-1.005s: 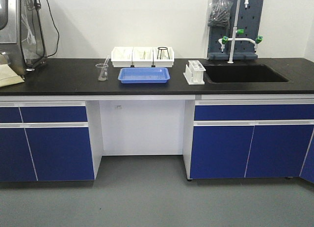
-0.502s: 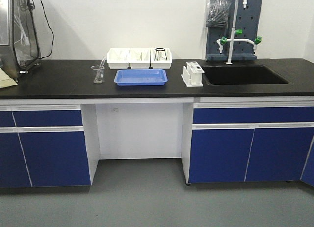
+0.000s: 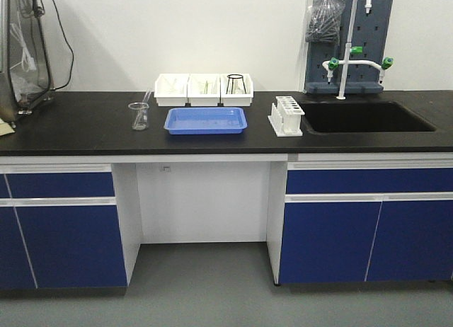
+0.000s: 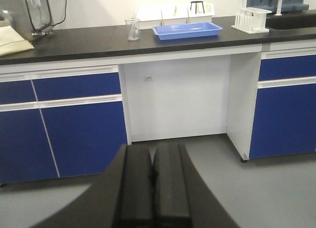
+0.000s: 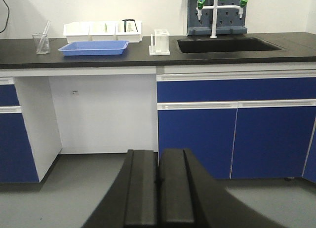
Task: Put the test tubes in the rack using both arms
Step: 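Drive the base toward the bench with the beaker and rack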
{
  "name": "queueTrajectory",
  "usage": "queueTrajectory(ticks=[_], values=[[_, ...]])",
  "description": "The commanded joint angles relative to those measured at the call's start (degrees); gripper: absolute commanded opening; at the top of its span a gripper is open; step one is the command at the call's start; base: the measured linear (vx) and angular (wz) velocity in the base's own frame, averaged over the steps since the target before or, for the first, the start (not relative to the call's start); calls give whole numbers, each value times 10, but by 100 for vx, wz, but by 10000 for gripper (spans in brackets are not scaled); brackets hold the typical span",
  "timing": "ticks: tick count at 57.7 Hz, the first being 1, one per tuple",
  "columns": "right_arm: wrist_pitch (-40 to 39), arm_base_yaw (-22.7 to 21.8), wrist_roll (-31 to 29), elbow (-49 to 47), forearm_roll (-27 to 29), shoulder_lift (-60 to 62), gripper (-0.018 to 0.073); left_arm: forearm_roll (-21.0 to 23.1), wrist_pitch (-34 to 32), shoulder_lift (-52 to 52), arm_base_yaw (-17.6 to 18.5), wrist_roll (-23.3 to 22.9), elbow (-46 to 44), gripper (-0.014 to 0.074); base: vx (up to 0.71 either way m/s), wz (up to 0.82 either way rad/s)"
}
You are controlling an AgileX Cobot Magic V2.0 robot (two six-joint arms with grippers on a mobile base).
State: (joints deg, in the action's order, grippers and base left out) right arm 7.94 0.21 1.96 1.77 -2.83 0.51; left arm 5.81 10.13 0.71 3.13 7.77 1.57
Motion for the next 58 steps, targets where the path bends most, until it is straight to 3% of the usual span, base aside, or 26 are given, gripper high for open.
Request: queueTrajectory(ticks=[1, 58], values=[[-48, -2, -3, 8, -2, 7, -8, 3, -46, 7, -1, -4, -15, -4, 33, -5], [-49, -2, -3, 8, -2, 7, -8, 3, -41, 7, -1, -4, -15, -4, 40, 2]])
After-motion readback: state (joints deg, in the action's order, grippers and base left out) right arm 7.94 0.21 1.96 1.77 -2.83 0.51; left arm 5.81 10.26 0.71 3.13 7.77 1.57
